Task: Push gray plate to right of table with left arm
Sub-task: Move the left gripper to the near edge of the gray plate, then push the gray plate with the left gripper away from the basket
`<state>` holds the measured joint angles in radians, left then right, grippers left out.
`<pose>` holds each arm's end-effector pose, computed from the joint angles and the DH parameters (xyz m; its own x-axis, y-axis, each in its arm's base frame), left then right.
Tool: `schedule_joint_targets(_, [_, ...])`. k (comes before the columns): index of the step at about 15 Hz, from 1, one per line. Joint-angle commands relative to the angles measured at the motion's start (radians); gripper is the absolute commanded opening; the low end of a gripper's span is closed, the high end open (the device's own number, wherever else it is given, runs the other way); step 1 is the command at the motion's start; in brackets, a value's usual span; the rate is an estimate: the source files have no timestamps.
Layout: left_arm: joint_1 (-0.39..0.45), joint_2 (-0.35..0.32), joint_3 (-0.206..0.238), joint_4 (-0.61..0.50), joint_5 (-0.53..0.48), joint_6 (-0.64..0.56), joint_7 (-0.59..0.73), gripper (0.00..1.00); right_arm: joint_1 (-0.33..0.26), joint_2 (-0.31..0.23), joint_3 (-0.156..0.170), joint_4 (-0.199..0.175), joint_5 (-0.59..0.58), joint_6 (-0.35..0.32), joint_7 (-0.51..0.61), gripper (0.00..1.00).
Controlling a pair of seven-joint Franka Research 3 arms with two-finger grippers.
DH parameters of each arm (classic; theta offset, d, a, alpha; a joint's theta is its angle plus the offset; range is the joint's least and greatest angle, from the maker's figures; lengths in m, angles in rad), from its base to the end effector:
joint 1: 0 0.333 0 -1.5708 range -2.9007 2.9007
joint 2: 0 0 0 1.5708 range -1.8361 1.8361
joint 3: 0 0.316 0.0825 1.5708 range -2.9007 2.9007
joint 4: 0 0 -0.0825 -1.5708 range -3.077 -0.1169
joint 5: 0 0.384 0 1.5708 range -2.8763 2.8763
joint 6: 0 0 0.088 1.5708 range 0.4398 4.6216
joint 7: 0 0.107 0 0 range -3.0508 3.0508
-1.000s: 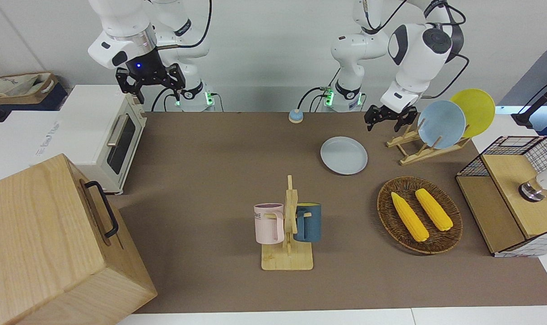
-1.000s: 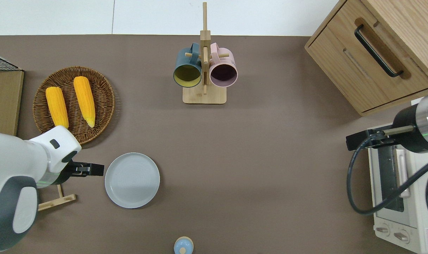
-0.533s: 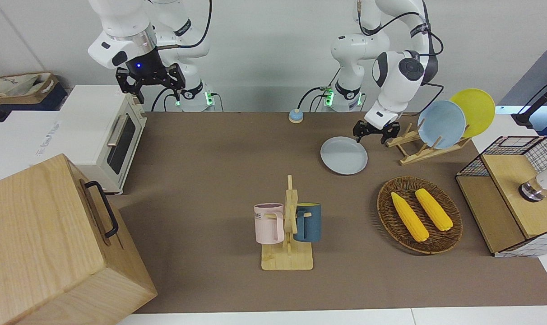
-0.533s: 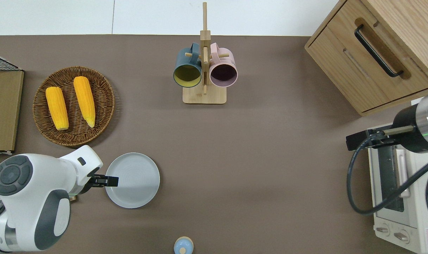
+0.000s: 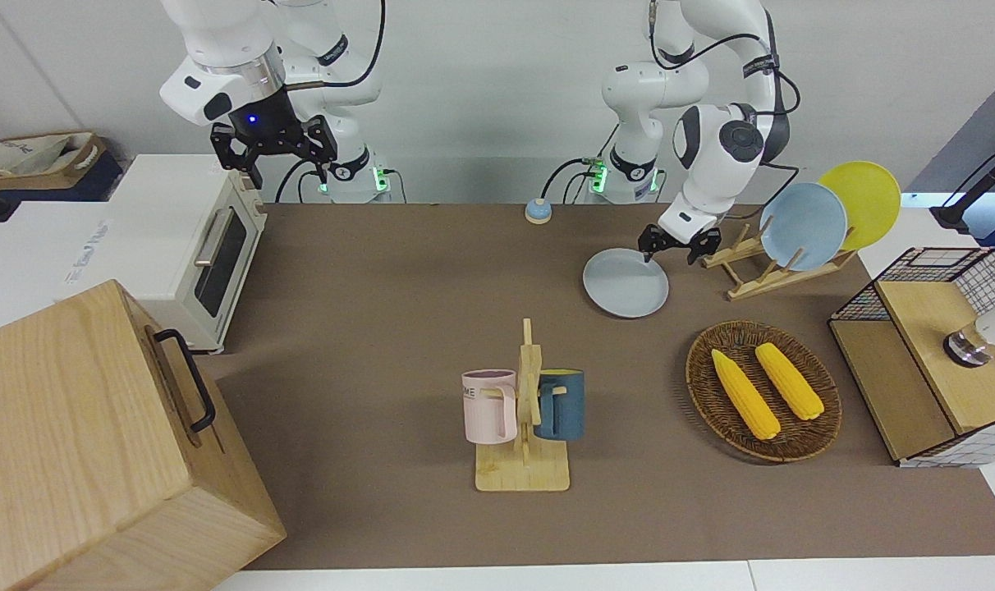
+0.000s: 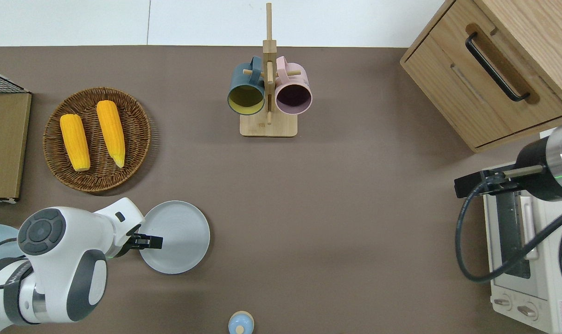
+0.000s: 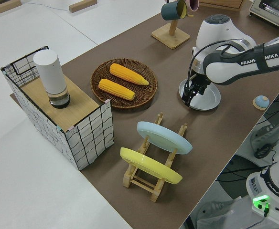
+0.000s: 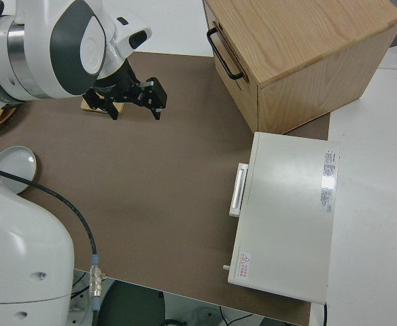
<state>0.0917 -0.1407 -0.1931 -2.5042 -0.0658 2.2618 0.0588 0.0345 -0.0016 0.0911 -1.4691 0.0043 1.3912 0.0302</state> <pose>0.4400 -0.0455 0.3253 0.9883 -0.1128 -0.1026 -0.1108 -0.9935 0.0252 0.5307 0.0676 0.6574 0.9925 0.0956 -0.0763 0.0958 -0.9954 -0.0018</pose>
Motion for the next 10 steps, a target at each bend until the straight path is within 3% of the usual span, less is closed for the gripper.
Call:
schedule_joint_targets(1, [-0.01,0.018,0.011,-0.035,-0.003,0.07,0.021,0.99,-0.012,-0.008,0.006,0.0,0.008,-0.012,-0.003,0.983])
schedule_joint_targets(3, [-0.012,0.033,0.011,-0.036,-0.003,0.076,0.021,0.96,-0.012,-0.008,0.004,0.0,0.008,-0.012,-0.001,0.983])
schedule_joint_targets(4, [-0.01,0.035,0.011,-0.036,-0.003,0.078,0.021,0.88,-0.012,-0.008,0.006,0.0,0.008,-0.012,-0.001,0.983])
schedule_joint_targets(10, [-0.001,0.049,0.011,-0.036,-0.003,0.082,0.021,0.09,-0.012,-0.008,0.006,0.0,0.008,-0.012,-0.003,0.983])
